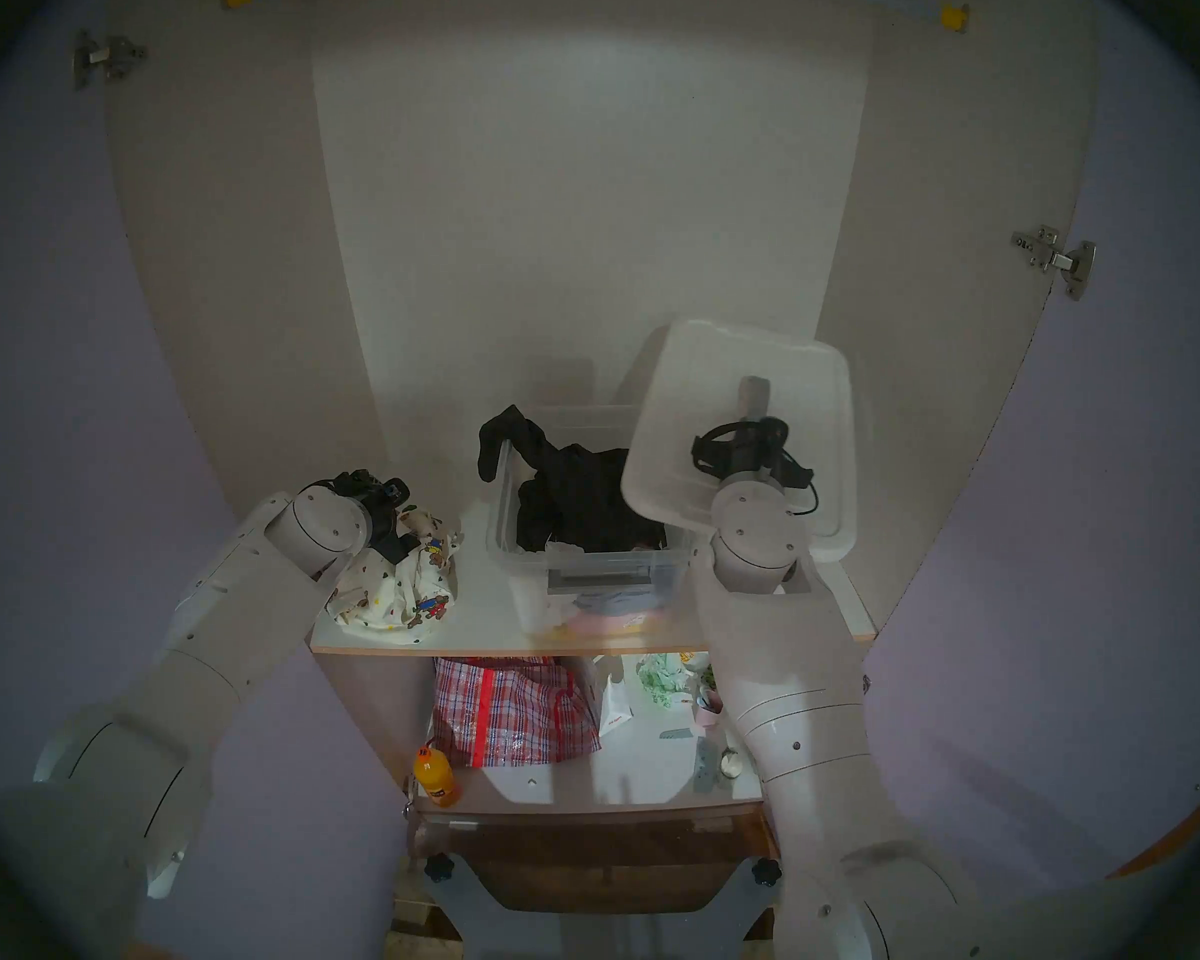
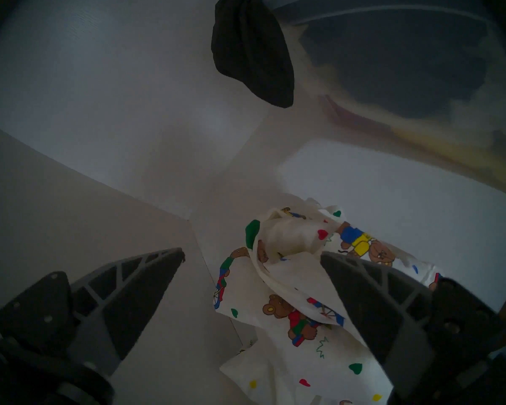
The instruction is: Take clothing out of the storage bin and put the lid back on the bin
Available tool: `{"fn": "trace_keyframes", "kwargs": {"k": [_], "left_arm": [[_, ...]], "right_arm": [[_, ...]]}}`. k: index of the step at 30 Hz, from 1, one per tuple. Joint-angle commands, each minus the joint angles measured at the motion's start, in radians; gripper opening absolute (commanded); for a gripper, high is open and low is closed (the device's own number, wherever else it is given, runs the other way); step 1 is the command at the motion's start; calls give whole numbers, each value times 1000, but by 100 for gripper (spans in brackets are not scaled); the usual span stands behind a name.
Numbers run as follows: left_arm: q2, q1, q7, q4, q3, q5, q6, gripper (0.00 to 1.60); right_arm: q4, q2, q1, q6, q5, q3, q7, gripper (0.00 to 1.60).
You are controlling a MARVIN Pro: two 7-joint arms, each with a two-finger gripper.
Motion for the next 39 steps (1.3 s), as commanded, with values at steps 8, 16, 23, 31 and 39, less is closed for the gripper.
{"fn": "trace_keyframes", "kwargs": {"k": [8, 16, 23, 31, 39], "left_arm": [[1, -28, 2, -23, -8, -2, -6, 160], [1, -28, 2, -22, -8, -2, -6, 160], [1, -28, 2, -22, -8, -2, -6, 160], [1, -28, 2, -23, -8, -2, -6, 160], [1, -28, 3, -22, -8, -2, -6, 160]], "right_arm": [[68, -51, 81, -2, 90, -106, 70, 0], [266, -126, 186, -3, 111, -159, 43, 0], [435, -198, 282, -15, 109, -155, 32, 0], [458, -179, 270, -72, 85, -208, 31, 0], [493, -158, 331, -81, 51, -202, -22, 0]]}}
